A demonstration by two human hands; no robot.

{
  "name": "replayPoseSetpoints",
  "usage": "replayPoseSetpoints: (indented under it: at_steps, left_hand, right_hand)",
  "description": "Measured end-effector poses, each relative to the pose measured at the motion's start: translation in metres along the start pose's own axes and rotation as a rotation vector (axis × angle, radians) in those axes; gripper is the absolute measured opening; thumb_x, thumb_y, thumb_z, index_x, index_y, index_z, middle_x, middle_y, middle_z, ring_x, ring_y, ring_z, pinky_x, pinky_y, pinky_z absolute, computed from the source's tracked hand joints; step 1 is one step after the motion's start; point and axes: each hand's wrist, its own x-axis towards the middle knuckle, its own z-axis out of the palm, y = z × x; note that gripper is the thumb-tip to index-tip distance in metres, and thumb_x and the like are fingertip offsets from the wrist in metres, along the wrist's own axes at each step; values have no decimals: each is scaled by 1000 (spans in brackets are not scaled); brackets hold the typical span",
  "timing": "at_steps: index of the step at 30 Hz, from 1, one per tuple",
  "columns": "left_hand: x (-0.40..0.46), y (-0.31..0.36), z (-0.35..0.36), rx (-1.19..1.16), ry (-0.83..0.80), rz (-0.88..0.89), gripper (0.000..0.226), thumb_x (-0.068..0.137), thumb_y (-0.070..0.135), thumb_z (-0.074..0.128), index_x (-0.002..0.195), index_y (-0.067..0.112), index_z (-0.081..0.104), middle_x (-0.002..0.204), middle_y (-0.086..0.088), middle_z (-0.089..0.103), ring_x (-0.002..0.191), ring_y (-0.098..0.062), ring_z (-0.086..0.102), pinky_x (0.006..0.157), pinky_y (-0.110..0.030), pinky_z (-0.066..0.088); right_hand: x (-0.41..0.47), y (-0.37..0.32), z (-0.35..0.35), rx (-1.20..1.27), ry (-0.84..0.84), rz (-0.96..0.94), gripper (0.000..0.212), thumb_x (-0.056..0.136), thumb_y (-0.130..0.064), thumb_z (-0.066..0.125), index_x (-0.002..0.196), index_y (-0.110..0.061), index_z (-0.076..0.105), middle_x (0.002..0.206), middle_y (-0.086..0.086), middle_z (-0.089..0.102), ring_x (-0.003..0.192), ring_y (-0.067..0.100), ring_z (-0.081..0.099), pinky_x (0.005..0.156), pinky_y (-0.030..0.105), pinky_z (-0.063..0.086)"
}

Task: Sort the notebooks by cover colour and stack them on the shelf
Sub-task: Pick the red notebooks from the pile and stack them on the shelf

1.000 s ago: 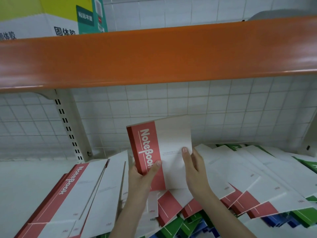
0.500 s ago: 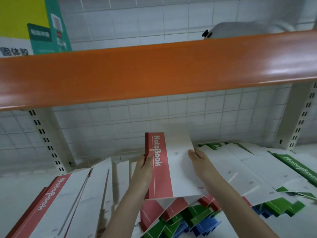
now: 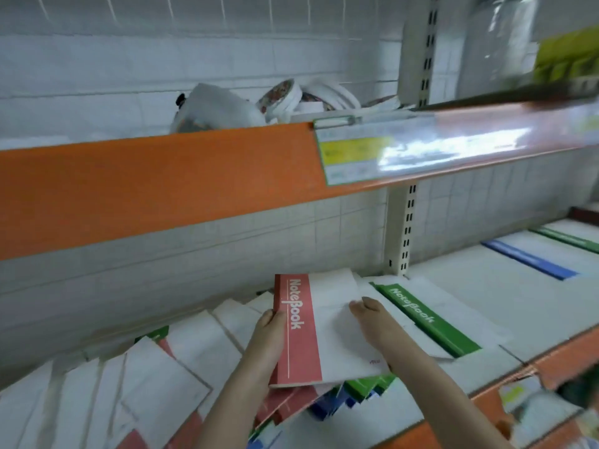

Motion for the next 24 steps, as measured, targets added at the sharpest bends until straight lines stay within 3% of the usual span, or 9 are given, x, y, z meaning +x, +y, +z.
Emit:
replayPoseSetpoints:
  at_steps: [2, 3, 5, 7, 12, 15, 16, 20, 24]
  left_hand:
    - [2, 7, 31, 15, -41, 5, 33, 99, 45, 39, 115, 21, 56, 67, 7, 71, 56, -10, 69, 52, -21, 46]
    - [2, 11, 48, 20, -63, 5, 33, 99, 45, 39, 116, 22, 56, 72, 6, 72, 59, -11, 69, 52, -21, 45]
    - [1, 17, 81, 37, -102, 3, 33, 99, 46, 39, 116, 23, 55, 79, 3, 71, 60, -11, 68, 48, -20, 46]
    - [-2, 22, 115, 46, -153, 6, 32, 98, 49, 39, 110, 24, 56, 76, 4, 71, 56, -10, 68, 46, -18, 46]
    - [-5, 31, 208, 48, -254, 20, 32, 98, 49, 39, 113, 25, 55, 81, 2, 71, 62, -13, 70, 52, -22, 48]
    - [-7, 33, 265, 55, -307, 44, 30, 99, 42, 40, 113, 22, 57, 88, -2, 70, 74, -20, 69, 62, -27, 51]
    - [-9, 32, 284, 78, -328, 53, 29, 99, 44, 40, 109, 23, 58, 89, -2, 71, 76, -20, 69, 64, -27, 51]
    - [-21, 30, 358, 113, -435, 83, 26, 99, 43, 38, 100, 27, 58, 90, 0, 71, 77, -18, 69, 65, -28, 51]
    - [-41, 30, 426, 111, -567, 69, 27, 100, 39, 40, 105, 21, 59, 93, -5, 71, 81, -22, 70, 71, -31, 54]
  right_hand:
    - [4, 11, -29, 21, 33, 48, 36, 102, -27, 36, 133, -12, 43, 122, 15, 51, 96, 18, 50, 71, 24, 31]
    - [5, 17, -43, 24, 50, 58, 31, 101, -27, 37, 128, -14, 47, 114, 13, 53, 93, 18, 50, 74, 25, 31]
    - [8, 34, -73, 47, 87, 78, 14, 101, -26, 37, 97, -21, 49, 87, 3, 49, 75, 14, 47, 70, 27, 31]
    - [11, 51, -103, 93, 111, 90, 24, 100, -23, 37, 77, -19, 44, 77, 0, 46, 67, 13, 45, 63, 27, 32]
    - [11, 89, -183, 114, 238, 130, 19, 100, -22, 39, 84, -14, 47, 79, 1, 45, 71, 15, 48, 63, 27, 33]
    - [8, 112, -231, 114, 322, 163, 25, 100, -22, 39, 115, -5, 51, 92, 3, 40, 99, 25, 53, 72, 26, 29]
    - [5, 122, -247, 122, 350, 169, 26, 100, -23, 39, 117, -6, 50, 94, 3, 40, 98, 24, 51, 71, 26, 30]
    - [-9, 162, -306, 161, 455, 196, 10, 99, -25, 40, 98, -17, 45, 87, 0, 44, 77, 11, 48, 56, 22, 31]
    - [-22, 200, -359, 237, 549, 224, 17, 95, -13, 42, 80, -11, 48, 76, 8, 45, 72, 21, 46, 66, 30, 33]
